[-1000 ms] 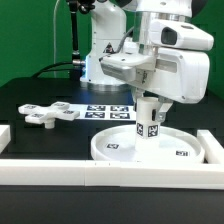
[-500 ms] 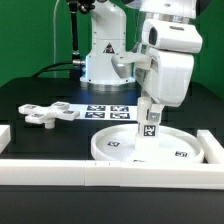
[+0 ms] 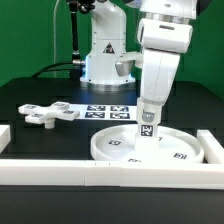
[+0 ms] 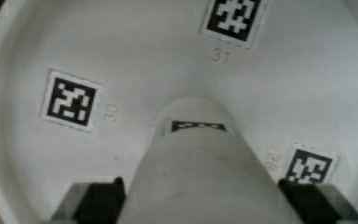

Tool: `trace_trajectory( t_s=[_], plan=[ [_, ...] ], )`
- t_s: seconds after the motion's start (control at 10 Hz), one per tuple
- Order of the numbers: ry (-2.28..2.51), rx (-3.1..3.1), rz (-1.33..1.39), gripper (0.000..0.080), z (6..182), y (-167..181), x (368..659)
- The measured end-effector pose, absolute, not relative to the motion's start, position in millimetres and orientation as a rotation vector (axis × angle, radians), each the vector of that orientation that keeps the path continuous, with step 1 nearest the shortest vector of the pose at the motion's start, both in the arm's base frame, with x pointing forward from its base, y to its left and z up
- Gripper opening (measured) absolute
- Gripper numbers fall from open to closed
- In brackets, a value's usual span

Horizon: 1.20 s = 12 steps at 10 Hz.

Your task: Assemble round table

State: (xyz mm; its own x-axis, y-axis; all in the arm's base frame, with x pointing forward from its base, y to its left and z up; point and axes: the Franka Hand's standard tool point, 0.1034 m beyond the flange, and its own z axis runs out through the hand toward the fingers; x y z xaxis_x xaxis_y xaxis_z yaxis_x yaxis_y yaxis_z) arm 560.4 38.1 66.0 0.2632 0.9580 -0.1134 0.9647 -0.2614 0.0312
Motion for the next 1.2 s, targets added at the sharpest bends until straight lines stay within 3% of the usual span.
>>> trace_trajectory(
  t_s=[0.5, 0.6, 0.7, 0.8, 1.0, 1.2],
  plan=[
    [1.316, 2.811, -0.113, 0.0409, 65.2, 38.4, 556.8],
    [1.318, 2.811, -0.114, 0.0488, 64.8, 38.2, 556.5],
    [1.319, 2.81, -0.114, 0.0488, 64.8, 38.1, 556.5],
    [1.32, 2.808, -0.112, 0.0618, 66.4, 37.8, 555.3],
    [1.334, 2.795, -0.104, 0.0645, 83.9, 27.4, 539.9],
    [1.358, 2.773, -0.106, 0.0649, 103.3, -11.6, 520.9]
  ],
)
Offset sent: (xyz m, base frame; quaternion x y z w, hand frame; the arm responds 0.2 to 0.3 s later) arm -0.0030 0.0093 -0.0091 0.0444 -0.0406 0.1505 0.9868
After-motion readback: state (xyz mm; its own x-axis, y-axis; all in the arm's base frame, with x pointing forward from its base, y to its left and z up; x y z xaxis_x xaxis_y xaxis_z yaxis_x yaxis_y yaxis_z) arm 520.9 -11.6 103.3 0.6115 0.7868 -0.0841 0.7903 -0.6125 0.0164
